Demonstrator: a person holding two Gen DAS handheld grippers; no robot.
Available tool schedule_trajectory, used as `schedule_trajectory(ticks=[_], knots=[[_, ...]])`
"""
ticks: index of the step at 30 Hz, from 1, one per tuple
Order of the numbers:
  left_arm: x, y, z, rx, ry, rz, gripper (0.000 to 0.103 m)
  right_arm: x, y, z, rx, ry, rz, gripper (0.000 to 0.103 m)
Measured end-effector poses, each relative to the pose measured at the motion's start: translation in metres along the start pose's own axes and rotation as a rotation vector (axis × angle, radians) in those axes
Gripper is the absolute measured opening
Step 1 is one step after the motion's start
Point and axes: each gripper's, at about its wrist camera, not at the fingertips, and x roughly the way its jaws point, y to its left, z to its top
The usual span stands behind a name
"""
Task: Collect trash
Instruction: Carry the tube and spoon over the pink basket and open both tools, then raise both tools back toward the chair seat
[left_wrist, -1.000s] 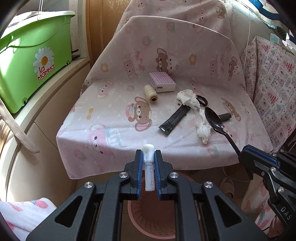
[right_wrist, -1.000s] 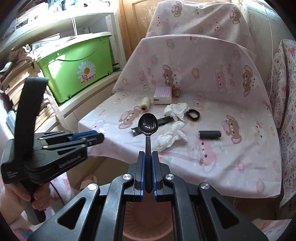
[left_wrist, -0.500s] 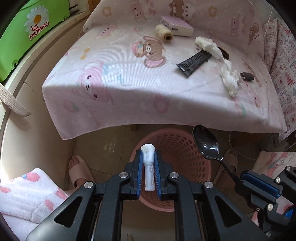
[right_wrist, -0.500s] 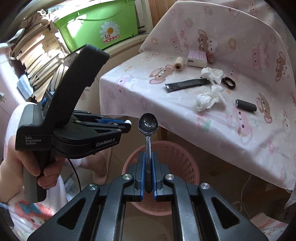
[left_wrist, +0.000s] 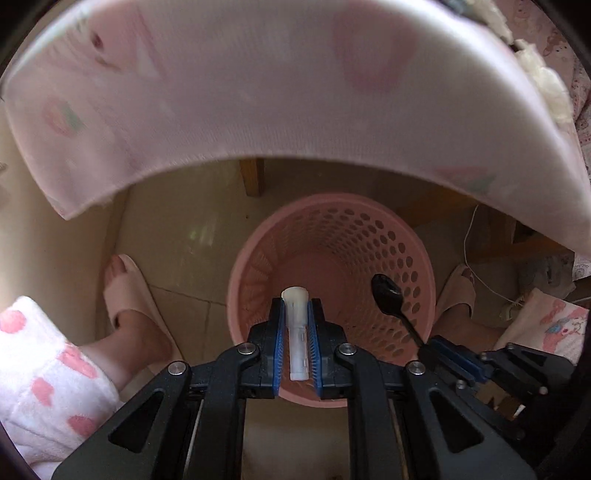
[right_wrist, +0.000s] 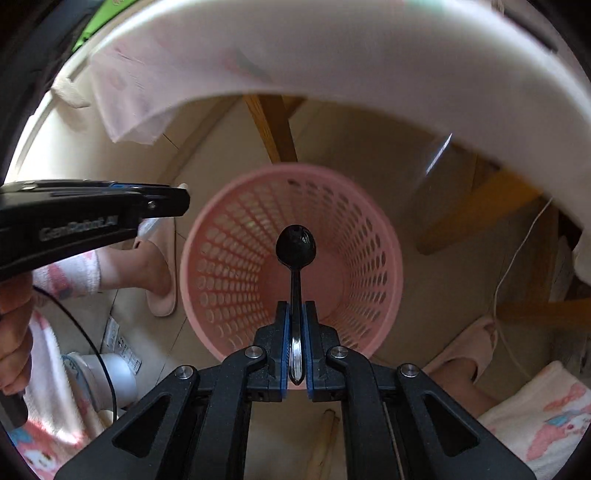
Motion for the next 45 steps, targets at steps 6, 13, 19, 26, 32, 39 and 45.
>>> schedule_trajectory(ticks=[6, 13, 19, 26, 32, 39, 45], knots=[[0.038, -0.005, -0.006, 0.014, 0.108, 0.035, 0.012, 0.045, -0.019, 0.002, 0.068, 0.099, 0.002, 0.008], [0.075, -0.006, -0.009, 0.023, 0.165, 0.104, 0.012, 0.093, -0.036, -0.003, 0.145, 0.199, 0.006, 0.008], [0.080, 0.000, -0.009, -0.002, 0.185, 0.081, 0.012, 0.104, -0.039, -0.009, 0.154, 0.215, -0.011, 0.008], [0.076, 0.002, -0.009, 0.021, 0.152, 0.097, 0.029, 0.097, -0.044, -0.004, 0.176, 0.199, -0.019, 0.047], [0.054, 0.000, -0.003, 0.042, 0.065, 0.142, 0.035, 0.077, -0.045, 0.002, 0.174, 0.130, -0.064, 0.054], [0.011, -0.002, 0.005, 0.055, -0.082, 0.187, 0.057, 0.037, -0.036, 0.011, 0.111, 0.000, -0.156, 0.061], [-0.028, -0.001, 0.003, 0.056, -0.168, 0.157, 0.066, 0.003, -0.033, 0.014, 0.097, -0.092, -0.216, 0.062]])
